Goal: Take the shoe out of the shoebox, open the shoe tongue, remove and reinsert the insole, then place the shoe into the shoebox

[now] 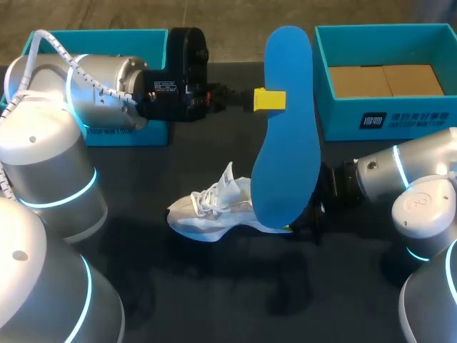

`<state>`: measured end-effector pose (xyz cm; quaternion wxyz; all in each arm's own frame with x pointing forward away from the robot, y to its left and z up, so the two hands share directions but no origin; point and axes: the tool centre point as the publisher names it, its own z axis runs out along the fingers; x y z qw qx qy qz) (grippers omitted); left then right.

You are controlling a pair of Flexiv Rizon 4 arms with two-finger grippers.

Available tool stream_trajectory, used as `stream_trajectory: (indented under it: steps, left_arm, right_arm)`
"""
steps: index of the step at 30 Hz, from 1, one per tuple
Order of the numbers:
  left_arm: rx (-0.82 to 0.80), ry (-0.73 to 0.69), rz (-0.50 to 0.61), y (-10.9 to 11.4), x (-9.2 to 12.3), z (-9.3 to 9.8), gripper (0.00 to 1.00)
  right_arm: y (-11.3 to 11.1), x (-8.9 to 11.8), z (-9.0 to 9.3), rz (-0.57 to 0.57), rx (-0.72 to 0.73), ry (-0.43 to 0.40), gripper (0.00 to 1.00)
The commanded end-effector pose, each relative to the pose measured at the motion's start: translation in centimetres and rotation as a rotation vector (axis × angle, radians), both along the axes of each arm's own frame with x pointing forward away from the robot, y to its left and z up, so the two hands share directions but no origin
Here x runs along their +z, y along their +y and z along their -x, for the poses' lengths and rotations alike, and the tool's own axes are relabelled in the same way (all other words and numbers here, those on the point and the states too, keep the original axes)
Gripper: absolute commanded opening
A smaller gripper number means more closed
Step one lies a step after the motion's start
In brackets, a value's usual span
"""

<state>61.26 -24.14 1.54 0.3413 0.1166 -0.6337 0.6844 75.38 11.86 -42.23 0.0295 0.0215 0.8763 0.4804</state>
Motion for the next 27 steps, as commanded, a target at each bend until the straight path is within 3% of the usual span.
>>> stream_trajectory:
  steps: [1,8,27]
  left_arm:
    - [0.002,0.0,0.002,-0.1,-0.1,0.1,0.0]
    - [0.002,0.0,0.002,-0.1,-0.1,0.1,0.0]
    - [0.002,0.0,0.002,-0.1,-0.1,0.1,0.0]
  right_arm:
    - [0.1,0.0,-0.1,0.003,-0.004,-0.001,1.0]
    - [-0.7,0.7,0.0,0.049,-0.047,-0.003,1.0]
    - [-4.1,7.2,-0.3,0.368,-0.095,0.059,1.0]
